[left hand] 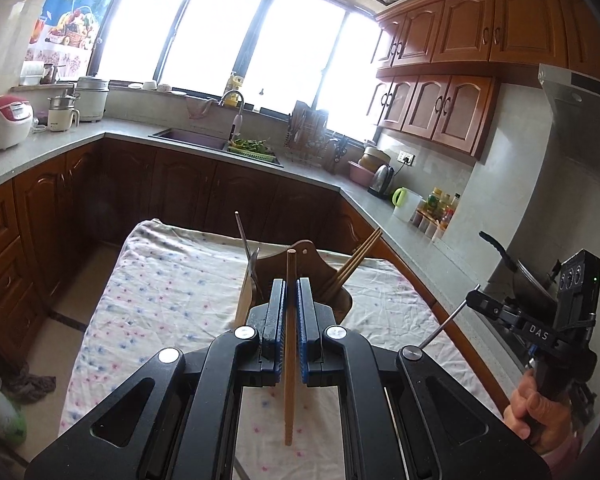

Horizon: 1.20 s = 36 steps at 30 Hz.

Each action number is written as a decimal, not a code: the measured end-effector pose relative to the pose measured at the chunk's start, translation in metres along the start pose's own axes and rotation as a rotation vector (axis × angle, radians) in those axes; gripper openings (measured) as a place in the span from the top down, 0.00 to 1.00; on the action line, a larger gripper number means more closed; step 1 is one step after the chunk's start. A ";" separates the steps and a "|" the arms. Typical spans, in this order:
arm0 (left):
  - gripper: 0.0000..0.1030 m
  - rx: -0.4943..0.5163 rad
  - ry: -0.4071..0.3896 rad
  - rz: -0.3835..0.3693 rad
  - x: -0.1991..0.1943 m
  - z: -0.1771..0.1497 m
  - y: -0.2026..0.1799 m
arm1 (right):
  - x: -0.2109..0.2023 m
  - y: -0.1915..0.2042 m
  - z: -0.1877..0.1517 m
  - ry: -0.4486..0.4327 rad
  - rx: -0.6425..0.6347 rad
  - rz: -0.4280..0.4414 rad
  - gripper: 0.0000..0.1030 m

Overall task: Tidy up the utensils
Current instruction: 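Carry both chopsticks up and insert them into the wooden holder slots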

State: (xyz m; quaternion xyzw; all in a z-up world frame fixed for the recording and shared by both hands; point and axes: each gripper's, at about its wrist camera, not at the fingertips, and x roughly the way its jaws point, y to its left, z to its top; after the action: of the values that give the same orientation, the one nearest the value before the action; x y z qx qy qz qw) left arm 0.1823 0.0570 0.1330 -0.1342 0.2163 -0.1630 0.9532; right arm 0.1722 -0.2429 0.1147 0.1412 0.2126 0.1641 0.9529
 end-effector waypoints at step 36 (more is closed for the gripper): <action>0.96 -0.078 -0.202 0.108 0.081 0.086 0.021 | 0.058 -0.004 0.097 -0.159 -0.021 -0.003 0.96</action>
State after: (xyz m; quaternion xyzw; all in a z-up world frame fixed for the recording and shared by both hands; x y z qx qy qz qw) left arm 0.2960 0.0625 0.1709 -0.1749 0.1320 -0.0886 0.9717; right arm 0.2666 -0.2444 0.1771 0.1432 0.1347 0.1532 0.9684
